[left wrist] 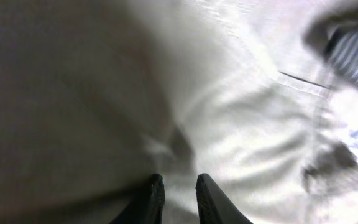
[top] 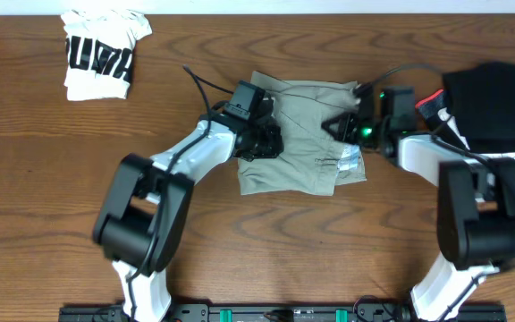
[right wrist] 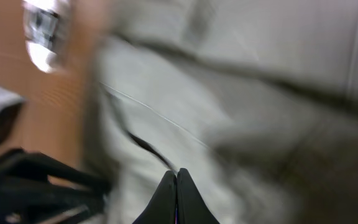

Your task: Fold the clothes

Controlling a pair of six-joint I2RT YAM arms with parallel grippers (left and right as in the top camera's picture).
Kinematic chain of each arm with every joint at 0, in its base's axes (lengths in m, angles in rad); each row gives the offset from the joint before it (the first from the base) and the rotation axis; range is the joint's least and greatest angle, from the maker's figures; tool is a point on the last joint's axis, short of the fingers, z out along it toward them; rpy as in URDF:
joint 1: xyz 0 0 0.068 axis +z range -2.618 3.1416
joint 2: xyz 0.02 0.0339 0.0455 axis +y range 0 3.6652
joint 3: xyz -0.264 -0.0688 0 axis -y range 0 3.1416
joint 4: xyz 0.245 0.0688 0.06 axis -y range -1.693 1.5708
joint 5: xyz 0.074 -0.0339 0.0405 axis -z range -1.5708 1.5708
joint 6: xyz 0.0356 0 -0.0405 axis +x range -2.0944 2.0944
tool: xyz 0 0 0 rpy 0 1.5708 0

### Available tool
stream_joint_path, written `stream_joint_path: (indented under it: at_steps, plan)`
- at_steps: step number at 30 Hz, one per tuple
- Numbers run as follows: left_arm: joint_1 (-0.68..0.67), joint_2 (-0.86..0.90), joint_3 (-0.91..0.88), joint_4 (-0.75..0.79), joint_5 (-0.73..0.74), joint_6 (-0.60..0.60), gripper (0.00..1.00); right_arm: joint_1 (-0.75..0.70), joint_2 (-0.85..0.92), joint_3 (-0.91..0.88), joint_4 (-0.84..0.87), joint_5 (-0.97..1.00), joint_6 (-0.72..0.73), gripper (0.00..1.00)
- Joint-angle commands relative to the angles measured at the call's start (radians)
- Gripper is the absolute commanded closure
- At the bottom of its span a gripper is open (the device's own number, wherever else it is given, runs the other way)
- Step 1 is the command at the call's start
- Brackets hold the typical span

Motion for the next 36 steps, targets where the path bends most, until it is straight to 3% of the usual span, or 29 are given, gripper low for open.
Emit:
stream_joint_path:
  at_steps: [1, 8, 11, 22, 31, 36]
  plan:
    - [0.005, -0.116, 0.001, 0.0, 0.026, 0.035, 0.79, -0.007, -0.107, 0.003, 0.039, -0.093, 0.045, 0.99]
    - [0.005, -0.185, 0.001, -0.115, 0.069, 0.036, 0.78, 0.056, -0.111, 0.003, 0.154, -0.086, 0.108, 0.99]
    - [0.005, -0.178, -0.008, -0.166, 0.011, 0.047, 0.78, 0.101, -0.085, 0.003, 0.198, -0.027, 0.134, 0.99]
    - [0.037, -0.175, -0.067, -0.124, -0.032, 0.047, 0.78, 0.162, 0.106, 0.011, 0.516, 0.052, 0.309, 0.99]
    - [0.036, -0.175, -0.123, -0.121, -0.032, 0.047, 0.77, 0.152, 0.317, 0.14, 0.5, 0.06, 0.297, 0.99]
    - [0.036, -0.175, -0.144, -0.119, -0.032, 0.047, 0.76, 0.131, 0.336, 0.148, 0.452, 0.06, 0.262, 0.98]
